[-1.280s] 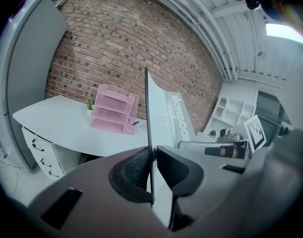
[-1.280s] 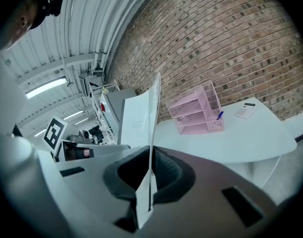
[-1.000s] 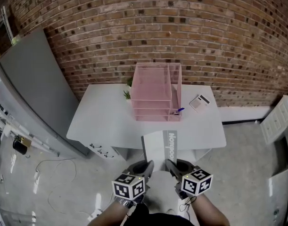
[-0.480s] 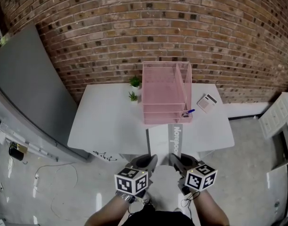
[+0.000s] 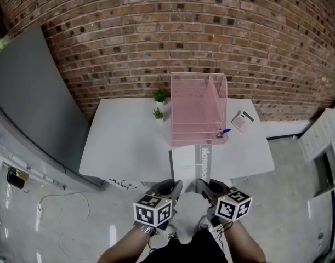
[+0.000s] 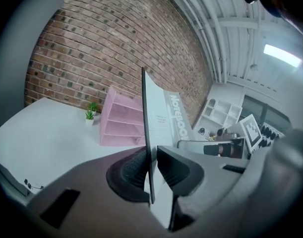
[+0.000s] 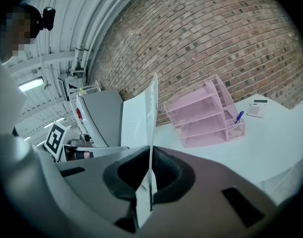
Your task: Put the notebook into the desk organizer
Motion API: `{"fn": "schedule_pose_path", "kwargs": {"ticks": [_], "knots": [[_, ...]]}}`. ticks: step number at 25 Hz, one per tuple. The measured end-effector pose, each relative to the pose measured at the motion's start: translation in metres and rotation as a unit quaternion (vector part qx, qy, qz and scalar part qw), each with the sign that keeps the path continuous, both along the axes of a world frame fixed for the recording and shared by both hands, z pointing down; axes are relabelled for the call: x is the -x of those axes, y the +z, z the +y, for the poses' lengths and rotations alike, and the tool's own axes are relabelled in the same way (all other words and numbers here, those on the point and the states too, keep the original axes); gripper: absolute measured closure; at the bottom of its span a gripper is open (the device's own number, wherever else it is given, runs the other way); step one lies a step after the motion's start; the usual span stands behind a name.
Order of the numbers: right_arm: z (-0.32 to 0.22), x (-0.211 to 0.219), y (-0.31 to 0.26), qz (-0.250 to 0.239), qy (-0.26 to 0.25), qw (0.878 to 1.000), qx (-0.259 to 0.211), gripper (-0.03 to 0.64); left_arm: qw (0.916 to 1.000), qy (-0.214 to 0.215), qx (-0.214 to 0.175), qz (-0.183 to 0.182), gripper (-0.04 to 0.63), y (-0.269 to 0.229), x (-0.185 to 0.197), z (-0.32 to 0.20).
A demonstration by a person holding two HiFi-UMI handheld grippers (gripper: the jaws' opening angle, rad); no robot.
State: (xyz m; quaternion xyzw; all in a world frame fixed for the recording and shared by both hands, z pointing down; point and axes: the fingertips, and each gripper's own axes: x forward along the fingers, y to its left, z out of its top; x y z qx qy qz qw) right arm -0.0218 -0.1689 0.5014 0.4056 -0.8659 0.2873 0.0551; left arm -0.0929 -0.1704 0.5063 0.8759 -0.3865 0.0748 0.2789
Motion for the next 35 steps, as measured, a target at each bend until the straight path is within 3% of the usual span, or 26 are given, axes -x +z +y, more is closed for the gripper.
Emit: {"fn": "schedule_pose_path", "kwargs": {"ticks": [10,17,22,35], "knots": [[-0.025,-0.009,0.004,-0.072,-0.002,0.997,0.018,0.606,0.9992,-0.031,0.012,-0.024,0.523,0.021,0.018,-0.023],[-0.057,-0.028,0.022,-0.101,0.0,0.993,0.061,0.606,0.9982,-0.046,0.014,-0.035,0.518,0.029,0.007,-0.045],[-0.08,-0.037,0.043,-0.159,-0.003,0.98,0.117,0.606,0.9981,-0.046,0.004,-0.041,0.494,0.027,-0.007,-0.064],[-0.126,-0.041,0.072,-0.231,0.001,0.948,0.218,0.606,0.9955,-0.061,0.019,-0.07,0.423,0.054,-0.017,-0.088]]}}
